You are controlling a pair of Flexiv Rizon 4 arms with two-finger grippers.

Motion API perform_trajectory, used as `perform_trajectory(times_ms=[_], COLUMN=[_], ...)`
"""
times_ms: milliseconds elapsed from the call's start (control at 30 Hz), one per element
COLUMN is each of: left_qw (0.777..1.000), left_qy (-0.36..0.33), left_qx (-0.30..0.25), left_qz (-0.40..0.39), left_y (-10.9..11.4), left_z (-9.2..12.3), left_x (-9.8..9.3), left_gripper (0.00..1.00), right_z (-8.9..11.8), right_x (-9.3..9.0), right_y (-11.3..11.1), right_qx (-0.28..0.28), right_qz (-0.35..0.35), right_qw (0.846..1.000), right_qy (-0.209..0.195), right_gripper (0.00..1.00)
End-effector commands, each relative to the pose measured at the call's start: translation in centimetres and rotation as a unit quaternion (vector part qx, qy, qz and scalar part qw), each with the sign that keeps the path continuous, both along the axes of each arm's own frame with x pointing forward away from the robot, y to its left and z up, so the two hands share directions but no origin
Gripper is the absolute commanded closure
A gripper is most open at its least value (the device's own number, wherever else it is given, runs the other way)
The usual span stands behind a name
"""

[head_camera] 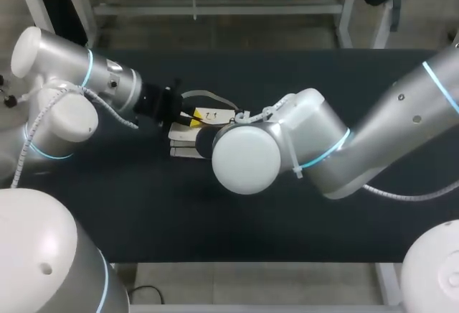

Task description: Pick up the bag, open it, inspect its contents, close it, and place it on the opposite side

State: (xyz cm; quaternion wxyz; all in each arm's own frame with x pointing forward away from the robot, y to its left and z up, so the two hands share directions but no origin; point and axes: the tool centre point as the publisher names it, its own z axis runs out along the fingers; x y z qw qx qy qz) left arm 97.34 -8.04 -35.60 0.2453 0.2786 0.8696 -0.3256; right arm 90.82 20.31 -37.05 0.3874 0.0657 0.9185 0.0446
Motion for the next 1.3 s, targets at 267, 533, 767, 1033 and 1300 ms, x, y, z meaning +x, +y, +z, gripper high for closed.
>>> perform_trajectory(times_ms=[267, 533, 767, 1033, 1300], left_qw=[1.000, 0.999, 1.000, 1.000, 0.999], left_qy=[0.003, -0.011, -0.007, -0.007, -0.016], left_qx=[-0.004, -0.008, -0.008, -0.008, -0.023], left_qz=[0.007, 0.033, 0.024, 0.024, 0.045], left_y=[-1.5, -0.5, -1.0, -0.8, -0.1], left_z=[-0.9, 0.0, -0.2, 0.1, 2.8], left_x=[-0.3, 0.3, 0.3, -0.4, -0.7], left_gripper=[1.00, 0.76, 1.00, 0.80, 0.00], right_z=[-0.1, -0.1, -0.1, -0.1, 0.3], right_x=[0.0, 0.0, 0.0, 0.0, -0.1], right_y=[-0.1, -0.1, -0.1, -0.1, -0.1], right_qx=[0.001, 0.001, 0.001, 0.001, 0.001], right_qz=[0.001, 0.001, 0.001, 0.001, 0.007], right_qw=[1.000, 1.000, 1.000, 1.000, 1.000], right_qy=[-0.001, -0.001, -0.001, -0.001, 0.004], right_gripper=[1.00, 1.00, 1.00, 1.00, 0.92])
